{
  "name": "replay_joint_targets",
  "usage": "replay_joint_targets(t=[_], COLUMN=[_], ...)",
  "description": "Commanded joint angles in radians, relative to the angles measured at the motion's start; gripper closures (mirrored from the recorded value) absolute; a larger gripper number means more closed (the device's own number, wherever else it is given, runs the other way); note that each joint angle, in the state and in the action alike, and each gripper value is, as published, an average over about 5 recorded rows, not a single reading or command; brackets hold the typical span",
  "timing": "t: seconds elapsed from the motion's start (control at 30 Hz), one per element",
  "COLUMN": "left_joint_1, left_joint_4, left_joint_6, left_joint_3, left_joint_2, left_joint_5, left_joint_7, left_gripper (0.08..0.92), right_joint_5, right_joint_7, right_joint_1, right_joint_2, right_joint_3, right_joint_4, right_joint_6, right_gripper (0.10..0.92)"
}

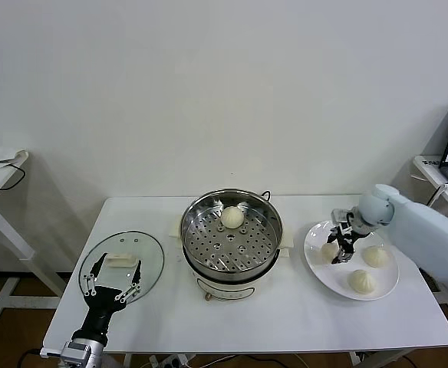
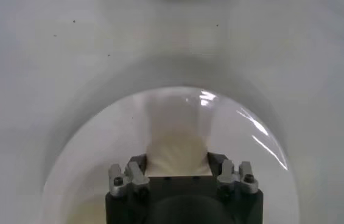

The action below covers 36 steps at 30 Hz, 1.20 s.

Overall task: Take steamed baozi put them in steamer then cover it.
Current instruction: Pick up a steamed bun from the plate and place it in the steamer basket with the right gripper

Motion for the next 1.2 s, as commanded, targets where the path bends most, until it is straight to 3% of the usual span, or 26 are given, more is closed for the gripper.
replay_joint_targets(t=[0.03,0.27,0.57,0.8,1.2], left_joint_1=[-0.001,0.006,0.019,0.024,0.020], left_joint_4=[0.001,-0.007,-0.036,-0.062,-0.057], left_joint_6=[0.000,-0.003,-0.020,-0.019,-0.018], left_joint_3=[0.003,0.003,0.001,0.004,-0.019], left_joint_2=[-0.001,0.003,0.005,0.003,0.004], left_joint_5=[0.004,0.007,0.014,0.016,0.011], left_joint_7=[0.000,0.000,-0.014,-0.018,-0.020], left_gripper=[0.177,0.177,0.177,0.177,0.177], right_joint_5=[0.224,0.363,0.541,0.648,0.618], right_joint_7=[-0.035,-0.067,-0.036,0.058,0.181], right_joint_1=[0.319,0.663,0.925,0.887,0.640], right_joint_2=[-0.169,-0.178,-0.013,0.202,0.499], right_joint_3=[-0.260,-0.504,-0.654,-0.609,-0.490], right_joint_4=[0.241,0.391,0.499,0.493,0.311], right_joint_6=[-0.084,-0.174,-0.322,-0.470,-0.538], right_gripper=[0.355,0.353,0.348,0.354,0.355])
